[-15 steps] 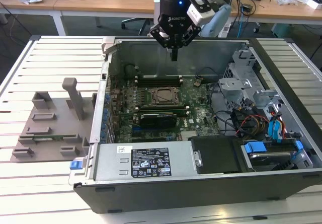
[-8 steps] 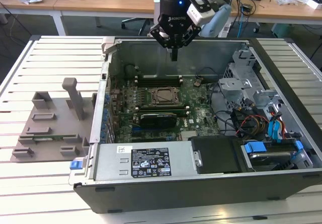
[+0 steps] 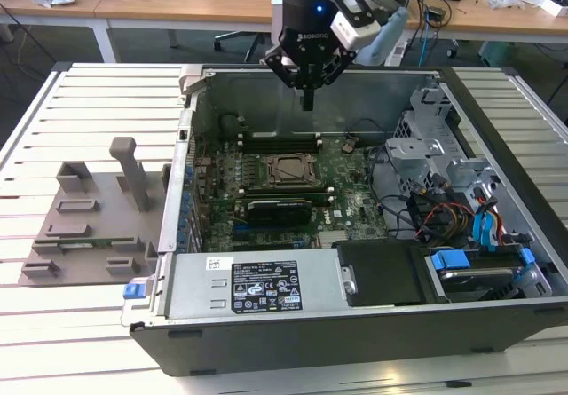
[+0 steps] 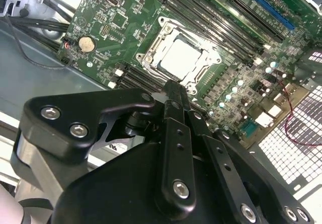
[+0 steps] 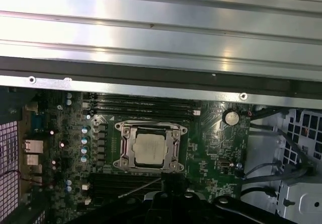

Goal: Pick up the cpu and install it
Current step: 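Install the second cpu locking lever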

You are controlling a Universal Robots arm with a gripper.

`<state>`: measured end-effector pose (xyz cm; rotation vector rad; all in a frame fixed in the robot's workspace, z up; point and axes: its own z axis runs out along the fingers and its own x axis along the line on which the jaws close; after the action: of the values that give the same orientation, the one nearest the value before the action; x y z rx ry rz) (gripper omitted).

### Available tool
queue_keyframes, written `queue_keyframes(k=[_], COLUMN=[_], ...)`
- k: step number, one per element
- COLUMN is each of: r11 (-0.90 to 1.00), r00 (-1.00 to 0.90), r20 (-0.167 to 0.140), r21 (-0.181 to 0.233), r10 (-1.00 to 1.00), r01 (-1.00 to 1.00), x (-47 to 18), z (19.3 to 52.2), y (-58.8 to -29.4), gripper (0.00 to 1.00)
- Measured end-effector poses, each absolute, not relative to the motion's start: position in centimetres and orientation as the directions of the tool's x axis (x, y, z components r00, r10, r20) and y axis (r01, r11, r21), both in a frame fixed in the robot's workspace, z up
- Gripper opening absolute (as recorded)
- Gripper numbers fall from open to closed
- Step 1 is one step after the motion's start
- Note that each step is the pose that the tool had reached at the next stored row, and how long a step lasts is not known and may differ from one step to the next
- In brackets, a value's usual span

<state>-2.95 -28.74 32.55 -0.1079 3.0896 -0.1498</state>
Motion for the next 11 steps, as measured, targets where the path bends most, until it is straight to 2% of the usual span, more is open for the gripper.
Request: queue_keyframes(k=[3,11], r11=[0.994,0.995], r00=[-0.996,-0.996], r20=[-0.044,-0.045], r21=[-0.084,-0.077], r10=[-0.071,-0.071], r01=[-0.067,-0.067], x=[-3.0,-3.0], z=[32.5,32.5], y=[-29.3,-30.3], gripper=[0.11,0.11])
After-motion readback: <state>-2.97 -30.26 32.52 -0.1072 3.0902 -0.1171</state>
